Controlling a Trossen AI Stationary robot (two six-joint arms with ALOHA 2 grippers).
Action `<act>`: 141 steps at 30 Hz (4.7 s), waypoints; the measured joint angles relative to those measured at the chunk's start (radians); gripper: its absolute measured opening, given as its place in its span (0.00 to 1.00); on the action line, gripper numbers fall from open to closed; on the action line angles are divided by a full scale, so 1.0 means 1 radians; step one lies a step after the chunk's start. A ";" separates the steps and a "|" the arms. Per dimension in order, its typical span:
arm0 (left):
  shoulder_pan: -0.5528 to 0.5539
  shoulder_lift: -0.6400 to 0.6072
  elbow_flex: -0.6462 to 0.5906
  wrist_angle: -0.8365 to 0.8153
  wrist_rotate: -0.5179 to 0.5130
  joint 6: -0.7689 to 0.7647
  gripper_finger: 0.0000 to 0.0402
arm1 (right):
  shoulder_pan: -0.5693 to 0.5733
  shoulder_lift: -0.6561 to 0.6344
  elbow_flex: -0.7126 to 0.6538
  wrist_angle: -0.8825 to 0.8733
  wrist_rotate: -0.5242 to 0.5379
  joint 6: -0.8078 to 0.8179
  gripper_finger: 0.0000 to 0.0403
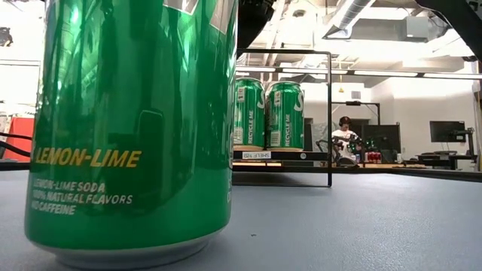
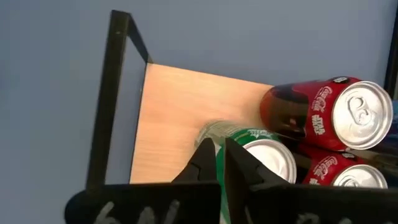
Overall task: Place canned beverage on shelf
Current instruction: Put the right green soda can on the shelf aligned with the other green soda can, then put the green soda can on the shelf aligned with the other green soda cans
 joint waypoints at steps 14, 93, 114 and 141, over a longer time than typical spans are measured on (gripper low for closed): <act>0.000 0.000 0.000 -0.001 0.000 0.000 0.82 | -0.014 0.000 0.000 -0.017 -0.029 0.033 0.00; 0.001 0.000 0.000 -0.003 -0.004 0.041 0.82 | 0.502 0.024 -0.004 0.135 -0.165 0.308 0.45; 0.001 0.000 0.000 0.055 0.105 0.120 0.82 | 0.498 0.203 -0.004 0.362 -0.100 0.284 0.88; 0.001 0.000 0.000 0.070 0.051 0.062 0.82 | 0.467 0.262 -0.003 0.303 -0.205 0.422 0.79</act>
